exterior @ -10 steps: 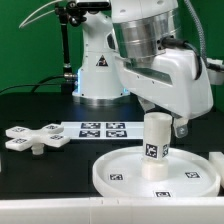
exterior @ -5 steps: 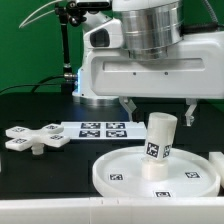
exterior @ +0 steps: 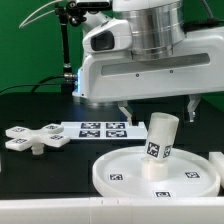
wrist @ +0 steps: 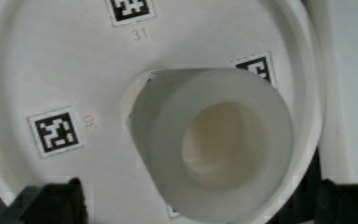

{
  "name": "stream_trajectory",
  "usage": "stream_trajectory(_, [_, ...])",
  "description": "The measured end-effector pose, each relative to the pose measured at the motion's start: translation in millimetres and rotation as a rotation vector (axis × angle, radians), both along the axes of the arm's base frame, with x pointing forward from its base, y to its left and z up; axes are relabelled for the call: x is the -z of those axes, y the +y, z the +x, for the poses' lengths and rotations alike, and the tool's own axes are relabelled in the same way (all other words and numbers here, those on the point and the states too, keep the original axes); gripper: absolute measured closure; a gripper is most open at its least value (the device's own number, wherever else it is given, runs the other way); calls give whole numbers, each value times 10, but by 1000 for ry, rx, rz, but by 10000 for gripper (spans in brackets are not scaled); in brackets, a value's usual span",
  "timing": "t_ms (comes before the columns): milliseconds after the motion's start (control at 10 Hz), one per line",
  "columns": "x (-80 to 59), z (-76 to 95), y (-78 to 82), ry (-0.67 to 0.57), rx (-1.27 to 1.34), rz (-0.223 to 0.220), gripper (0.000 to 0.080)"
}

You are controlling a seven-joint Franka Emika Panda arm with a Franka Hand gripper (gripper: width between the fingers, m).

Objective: Assemble round table

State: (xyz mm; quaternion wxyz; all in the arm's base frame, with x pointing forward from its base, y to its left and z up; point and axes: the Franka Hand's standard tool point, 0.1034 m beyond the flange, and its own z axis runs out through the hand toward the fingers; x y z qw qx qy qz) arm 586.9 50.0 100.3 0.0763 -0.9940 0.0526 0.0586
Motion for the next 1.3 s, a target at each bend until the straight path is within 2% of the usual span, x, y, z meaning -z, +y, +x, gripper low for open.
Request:
stream_trajectory(300, [-27, 34, 137, -68, -381, 12, 151])
stream_trajectory(800, [-16, 32, 91, -109, -680, 40, 151])
stream_trajectory(900, [8, 42, 124, -166, -789, 16, 151])
stream_trajectory(1000, [31, -19, 154, -180, -922, 16, 151])
stream_trajectory(1300, [57, -40, 199, -192, -1164, 18, 151])
